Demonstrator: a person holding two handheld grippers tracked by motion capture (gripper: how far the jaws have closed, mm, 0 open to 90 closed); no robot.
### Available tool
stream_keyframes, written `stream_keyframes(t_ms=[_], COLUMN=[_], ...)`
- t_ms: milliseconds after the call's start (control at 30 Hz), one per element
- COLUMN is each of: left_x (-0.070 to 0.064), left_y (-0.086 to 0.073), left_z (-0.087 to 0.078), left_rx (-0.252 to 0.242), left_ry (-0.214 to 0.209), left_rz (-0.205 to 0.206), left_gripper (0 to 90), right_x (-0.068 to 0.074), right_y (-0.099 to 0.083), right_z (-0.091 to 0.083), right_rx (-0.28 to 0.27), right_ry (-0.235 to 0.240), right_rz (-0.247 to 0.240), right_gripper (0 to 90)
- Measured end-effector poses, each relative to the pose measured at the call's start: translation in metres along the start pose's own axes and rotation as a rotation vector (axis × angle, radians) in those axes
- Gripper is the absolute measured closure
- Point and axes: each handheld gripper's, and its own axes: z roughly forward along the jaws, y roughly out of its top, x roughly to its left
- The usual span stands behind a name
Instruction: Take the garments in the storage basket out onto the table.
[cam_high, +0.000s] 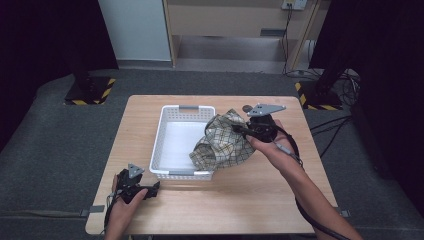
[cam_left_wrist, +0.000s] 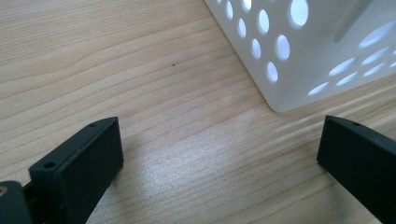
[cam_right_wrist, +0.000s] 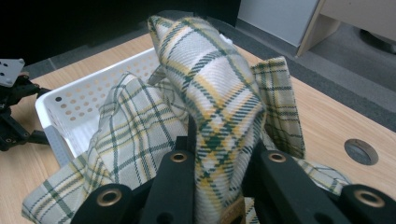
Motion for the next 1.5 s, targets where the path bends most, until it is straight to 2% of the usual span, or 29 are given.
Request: stream_keyframes(t_ms=[1233, 1500], left_x=[0.000, 0.000], left_y=[0.000, 0.000], left_z=[0.000, 0.000], left_rx=[0.000, 0.000], left_ry=[0.000, 0.000], left_rz=[0.000, 0.000], left_gripper=[0.0, 0.0], right_x=[-0.045, -0.052], right_y=[-0.057, -0.064], right_z=[-0.015, -0.017], right_rx=[0.075, 0.088], right_ry=[-0.071, -0.082], right_rz=[0.073, 0.085], right_gripper=[80.8, 80.7])
